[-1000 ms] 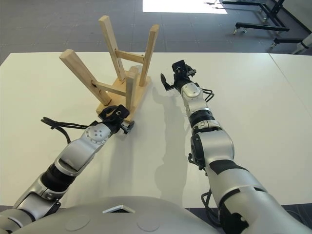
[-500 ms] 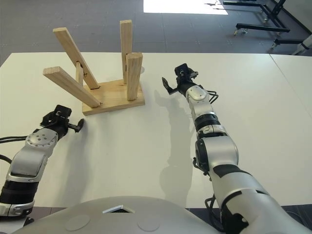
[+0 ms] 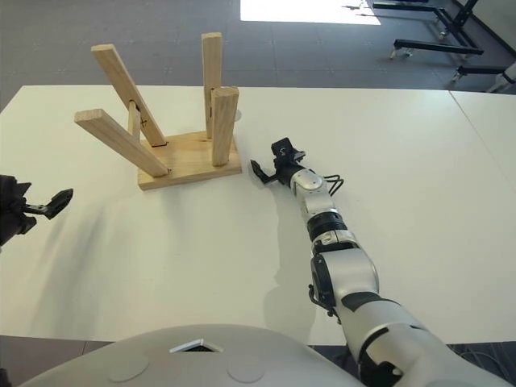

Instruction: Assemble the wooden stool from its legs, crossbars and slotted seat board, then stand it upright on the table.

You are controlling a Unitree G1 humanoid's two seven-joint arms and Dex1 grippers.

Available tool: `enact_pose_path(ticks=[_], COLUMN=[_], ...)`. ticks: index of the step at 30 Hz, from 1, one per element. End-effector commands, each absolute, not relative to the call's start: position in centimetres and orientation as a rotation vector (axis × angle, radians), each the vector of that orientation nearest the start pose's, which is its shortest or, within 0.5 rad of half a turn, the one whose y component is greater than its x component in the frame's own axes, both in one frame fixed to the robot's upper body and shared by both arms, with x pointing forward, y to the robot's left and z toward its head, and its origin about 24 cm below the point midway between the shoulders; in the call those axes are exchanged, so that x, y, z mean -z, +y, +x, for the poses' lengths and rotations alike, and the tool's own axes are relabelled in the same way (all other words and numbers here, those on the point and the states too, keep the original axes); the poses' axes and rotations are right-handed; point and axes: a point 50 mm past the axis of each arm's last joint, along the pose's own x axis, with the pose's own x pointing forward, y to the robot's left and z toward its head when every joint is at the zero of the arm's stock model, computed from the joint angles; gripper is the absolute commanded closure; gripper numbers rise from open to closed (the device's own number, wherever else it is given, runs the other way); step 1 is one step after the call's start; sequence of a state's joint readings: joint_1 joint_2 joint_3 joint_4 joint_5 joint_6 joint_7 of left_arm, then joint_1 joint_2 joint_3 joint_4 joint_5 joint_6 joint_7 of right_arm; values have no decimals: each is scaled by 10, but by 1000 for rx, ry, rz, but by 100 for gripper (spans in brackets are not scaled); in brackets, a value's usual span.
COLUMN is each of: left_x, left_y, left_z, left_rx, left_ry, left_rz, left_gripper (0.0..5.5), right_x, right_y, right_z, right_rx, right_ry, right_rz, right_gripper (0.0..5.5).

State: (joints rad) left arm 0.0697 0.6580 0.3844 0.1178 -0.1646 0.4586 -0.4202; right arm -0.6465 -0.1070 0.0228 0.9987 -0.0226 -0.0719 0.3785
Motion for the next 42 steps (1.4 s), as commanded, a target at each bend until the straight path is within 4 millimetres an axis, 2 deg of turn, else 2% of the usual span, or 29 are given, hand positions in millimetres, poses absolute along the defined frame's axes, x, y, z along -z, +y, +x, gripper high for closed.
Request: enact_pose_path(ticks=[1, 4, 7, 12, 16, 18, 22, 26, 29, 32, 36, 39, 42], left_x=[-18, 0, 9, 10, 5, 0, -11, -13, -12, -14, -18, -23, -38], left_y=[318, 280, 263, 246, 243, 238, 216, 187, 174, 174, 190, 205, 234], left_z=[241, 267, 281, 289, 292, 293, 278, 230, 214, 214, 226, 231, 236], left_rx=[-81, -8, 46, 152, 189, 218, 288, 366, 395, 378, 309, 267, 226], left_ry=[537, 500, 488, 456, 433, 415, 376, 405, 442, 459, 459, 454, 439], left_rz=[298, 282, 298, 358, 374, 377, 346, 292, 274, 278, 295, 310, 318], left_gripper=[67, 67, 67, 67, 67, 67, 67, 67, 67, 67, 67, 67, 67], right_x=[-16, -20, -20, -21, -19, -19, -20, -24, -27, -30, -32, -36, -44], right_y=[-116, -116, -116, -106, -93, -96, -136, -199, -211, -202, -194, -203, -225], right_z=[351, 355, 356, 352, 337, 329, 304, 275, 255, 241, 237, 241, 249], right_rx=[-480, -470, -472, -577, -744, -796, -821, -734, -762, -839, -871, -841, -790], right_ry=[319, 318, 323, 298, 271, 266, 297, 393, 442, 450, 451, 447, 444], right_rz=[-169, -178, -190, -188, -164, -166, -251, -294, -272, -247, -228, -234, -259], right_gripper=[10, 10, 10, 10, 10, 10, 10, 10, 10, 10, 10, 10, 10])
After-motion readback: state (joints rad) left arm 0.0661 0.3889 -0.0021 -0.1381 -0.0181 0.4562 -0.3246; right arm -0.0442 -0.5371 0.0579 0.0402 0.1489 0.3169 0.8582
